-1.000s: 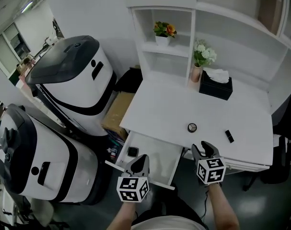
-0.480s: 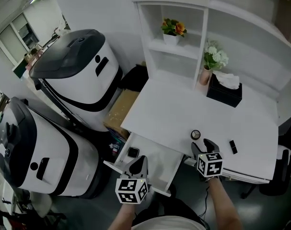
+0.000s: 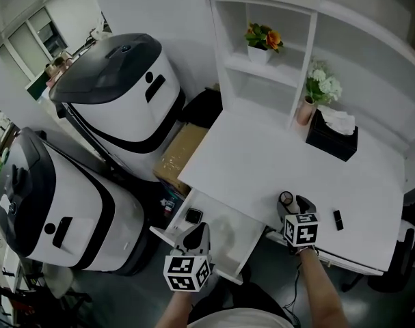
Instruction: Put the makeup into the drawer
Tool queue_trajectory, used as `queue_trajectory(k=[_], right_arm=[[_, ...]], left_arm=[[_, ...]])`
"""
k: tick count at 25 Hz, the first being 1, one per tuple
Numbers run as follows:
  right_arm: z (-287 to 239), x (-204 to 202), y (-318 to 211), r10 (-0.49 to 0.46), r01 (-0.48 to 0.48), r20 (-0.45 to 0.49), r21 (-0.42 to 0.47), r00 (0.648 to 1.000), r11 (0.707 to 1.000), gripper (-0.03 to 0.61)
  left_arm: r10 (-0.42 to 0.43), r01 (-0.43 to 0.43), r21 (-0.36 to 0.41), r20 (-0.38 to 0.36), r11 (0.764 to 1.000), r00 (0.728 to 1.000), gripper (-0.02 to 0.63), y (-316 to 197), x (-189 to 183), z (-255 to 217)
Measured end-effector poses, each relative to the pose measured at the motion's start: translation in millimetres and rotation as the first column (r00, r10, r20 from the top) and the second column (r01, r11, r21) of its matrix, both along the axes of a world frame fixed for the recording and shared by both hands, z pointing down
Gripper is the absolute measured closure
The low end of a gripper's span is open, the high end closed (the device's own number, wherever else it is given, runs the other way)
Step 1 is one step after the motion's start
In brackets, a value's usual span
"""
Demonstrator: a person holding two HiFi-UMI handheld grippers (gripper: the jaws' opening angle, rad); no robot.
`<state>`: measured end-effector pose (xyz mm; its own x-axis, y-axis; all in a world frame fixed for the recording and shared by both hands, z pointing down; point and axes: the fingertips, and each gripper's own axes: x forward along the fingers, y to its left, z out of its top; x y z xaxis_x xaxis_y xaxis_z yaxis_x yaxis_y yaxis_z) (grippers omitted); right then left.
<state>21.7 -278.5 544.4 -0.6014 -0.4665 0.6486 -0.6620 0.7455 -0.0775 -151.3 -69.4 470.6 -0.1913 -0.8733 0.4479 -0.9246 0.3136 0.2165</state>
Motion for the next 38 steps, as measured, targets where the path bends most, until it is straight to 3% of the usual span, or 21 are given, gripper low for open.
queue_trajectory(k=[15,38], right_arm=[[20.0,-10.4,-3.4,-0.078,0.075,-0.104,-0.035,0.992,0.997,0.327],[10.7,-15.5,8.9,-0.101,0.104,-0.106,0.018,0.989,0.994,0.365]], left_arm=[[-0.055,0.055,-0.013,0.005,0.998,0.998,0.612,-0.6,-6.8,2.8],[-0.130,0.130,0.002,0.002,0.992,0.992,0.612,34.1,-15.8,0.1]])
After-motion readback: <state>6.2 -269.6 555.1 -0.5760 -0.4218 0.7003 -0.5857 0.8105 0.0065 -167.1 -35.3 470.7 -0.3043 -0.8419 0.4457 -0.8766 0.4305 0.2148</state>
